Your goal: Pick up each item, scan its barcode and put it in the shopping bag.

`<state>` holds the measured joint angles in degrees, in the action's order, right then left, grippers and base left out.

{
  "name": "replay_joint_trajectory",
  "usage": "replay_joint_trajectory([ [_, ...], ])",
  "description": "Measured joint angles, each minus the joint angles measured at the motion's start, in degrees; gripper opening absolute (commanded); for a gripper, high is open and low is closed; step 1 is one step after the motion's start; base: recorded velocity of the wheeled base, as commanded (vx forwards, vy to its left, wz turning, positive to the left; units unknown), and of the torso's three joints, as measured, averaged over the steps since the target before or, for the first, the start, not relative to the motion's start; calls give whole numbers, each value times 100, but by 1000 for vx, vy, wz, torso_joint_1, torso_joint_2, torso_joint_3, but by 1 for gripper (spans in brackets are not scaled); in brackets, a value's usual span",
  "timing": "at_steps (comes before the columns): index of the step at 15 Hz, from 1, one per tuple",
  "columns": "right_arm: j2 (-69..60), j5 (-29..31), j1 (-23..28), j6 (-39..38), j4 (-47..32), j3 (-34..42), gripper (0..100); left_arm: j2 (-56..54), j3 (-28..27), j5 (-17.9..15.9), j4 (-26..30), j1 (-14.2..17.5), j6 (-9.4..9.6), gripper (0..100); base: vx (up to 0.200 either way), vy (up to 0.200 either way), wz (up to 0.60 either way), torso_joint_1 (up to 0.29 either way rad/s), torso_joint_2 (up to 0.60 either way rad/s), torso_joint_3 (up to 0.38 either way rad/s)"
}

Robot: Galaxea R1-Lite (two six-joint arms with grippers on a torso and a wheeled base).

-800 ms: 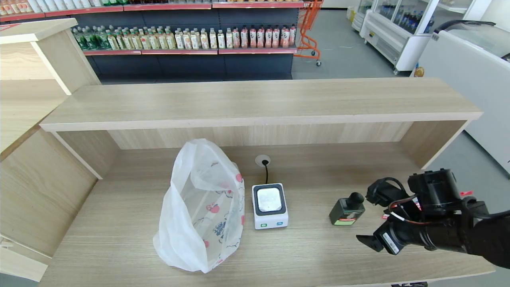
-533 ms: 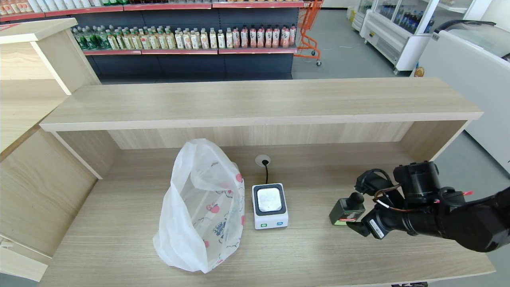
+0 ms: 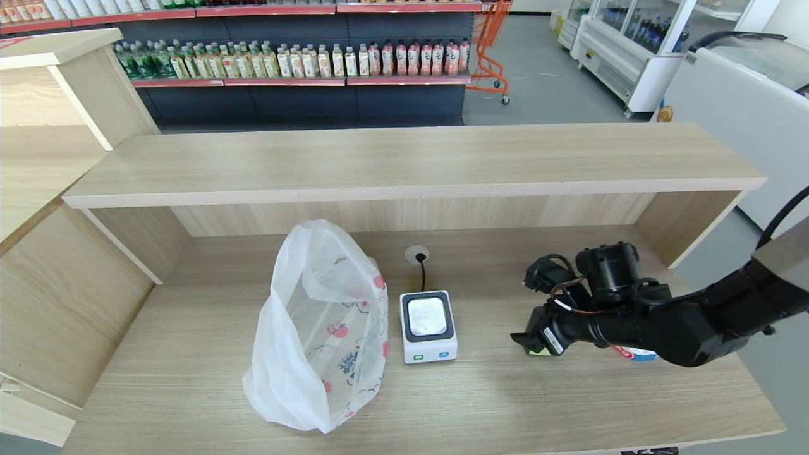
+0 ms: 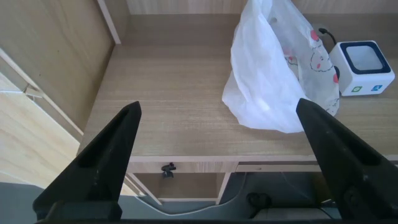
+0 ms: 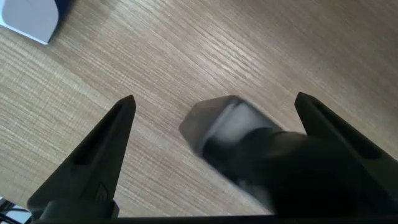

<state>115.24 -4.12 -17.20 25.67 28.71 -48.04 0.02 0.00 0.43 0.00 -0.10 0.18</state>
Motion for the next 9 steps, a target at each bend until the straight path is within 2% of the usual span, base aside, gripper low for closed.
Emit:
replay_joint_trajectory([
  [1, 55, -118, -35, -6, 2, -57, 0, 0, 0, 0, 0, 0, 0, 100, 0, 0, 0, 0, 0, 0],
  [6, 183, -160, -77, -101, 0, -99, 0, 0, 0, 0, 0, 5, 0, 100, 0, 0, 0, 0, 0, 0],
  [9, -16, -162, -127, -666, 20, 12, 0, 0, 0, 0, 0, 2, 0, 100, 0, 0, 0, 0, 0, 0],
])
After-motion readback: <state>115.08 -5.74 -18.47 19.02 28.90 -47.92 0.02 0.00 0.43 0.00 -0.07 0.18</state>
